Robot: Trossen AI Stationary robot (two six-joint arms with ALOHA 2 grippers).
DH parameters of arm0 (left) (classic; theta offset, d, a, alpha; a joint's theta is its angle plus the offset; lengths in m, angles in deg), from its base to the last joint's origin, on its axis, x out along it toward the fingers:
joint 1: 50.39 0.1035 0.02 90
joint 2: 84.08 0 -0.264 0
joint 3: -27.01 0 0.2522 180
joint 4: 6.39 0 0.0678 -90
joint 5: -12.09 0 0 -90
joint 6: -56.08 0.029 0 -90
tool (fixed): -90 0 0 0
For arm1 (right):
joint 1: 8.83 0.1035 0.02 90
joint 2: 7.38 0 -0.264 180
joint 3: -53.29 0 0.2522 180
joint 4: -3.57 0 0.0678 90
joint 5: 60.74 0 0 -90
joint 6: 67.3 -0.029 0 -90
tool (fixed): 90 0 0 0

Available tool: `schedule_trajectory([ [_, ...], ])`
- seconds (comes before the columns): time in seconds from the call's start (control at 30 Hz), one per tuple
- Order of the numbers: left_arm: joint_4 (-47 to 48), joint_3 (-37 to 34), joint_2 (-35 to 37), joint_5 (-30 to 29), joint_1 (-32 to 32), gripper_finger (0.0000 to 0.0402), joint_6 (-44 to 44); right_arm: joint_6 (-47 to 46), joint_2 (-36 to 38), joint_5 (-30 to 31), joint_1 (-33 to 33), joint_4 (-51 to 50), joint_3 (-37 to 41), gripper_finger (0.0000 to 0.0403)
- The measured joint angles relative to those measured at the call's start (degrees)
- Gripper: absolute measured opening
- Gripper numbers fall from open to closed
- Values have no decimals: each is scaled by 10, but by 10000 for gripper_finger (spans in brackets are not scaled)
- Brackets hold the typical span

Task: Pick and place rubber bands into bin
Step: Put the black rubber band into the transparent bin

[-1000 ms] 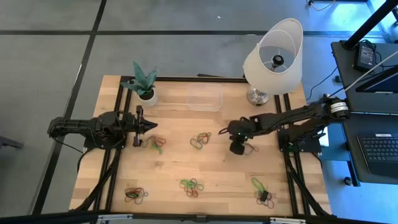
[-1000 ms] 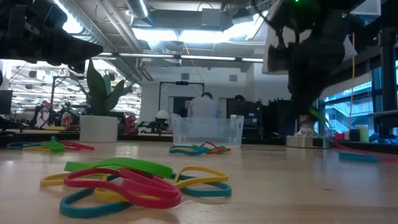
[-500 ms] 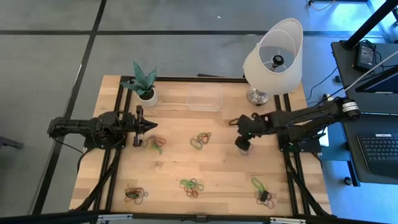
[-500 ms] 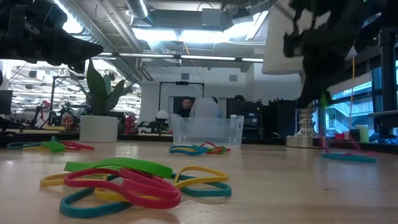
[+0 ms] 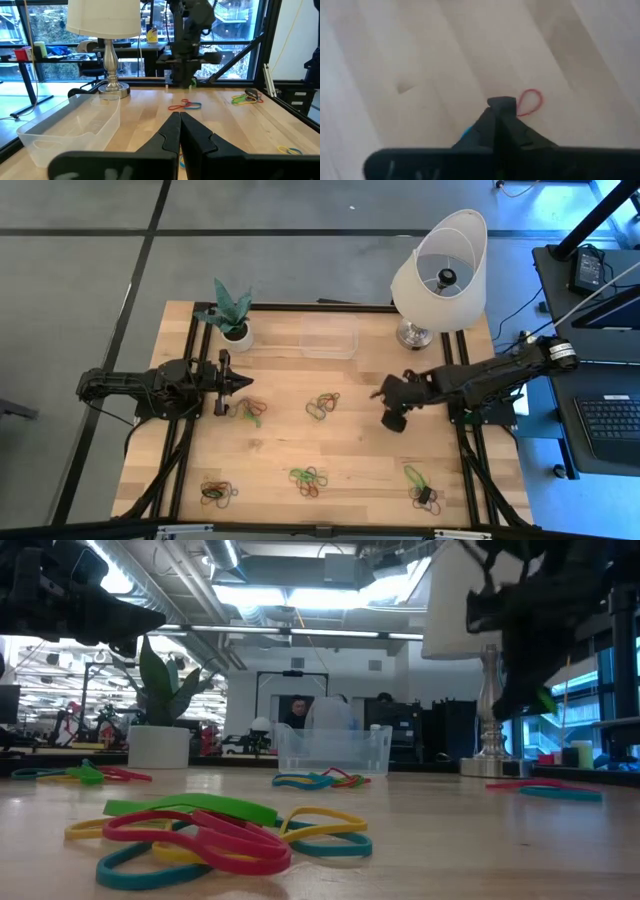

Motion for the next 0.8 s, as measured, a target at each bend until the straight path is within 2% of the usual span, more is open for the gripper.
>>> schedule_trajectory([
  [0.17,0,0,0,0,0,4,0,-3,-13,-16,3,-3,1,28],
  [0.37,0,0,0,0,0,4,0,-2,-22,-31,2,-7,1,78],
  [0.8,0,0,0,0,0,4,0,-1,-22,-26,-11,-35,1,164],
])
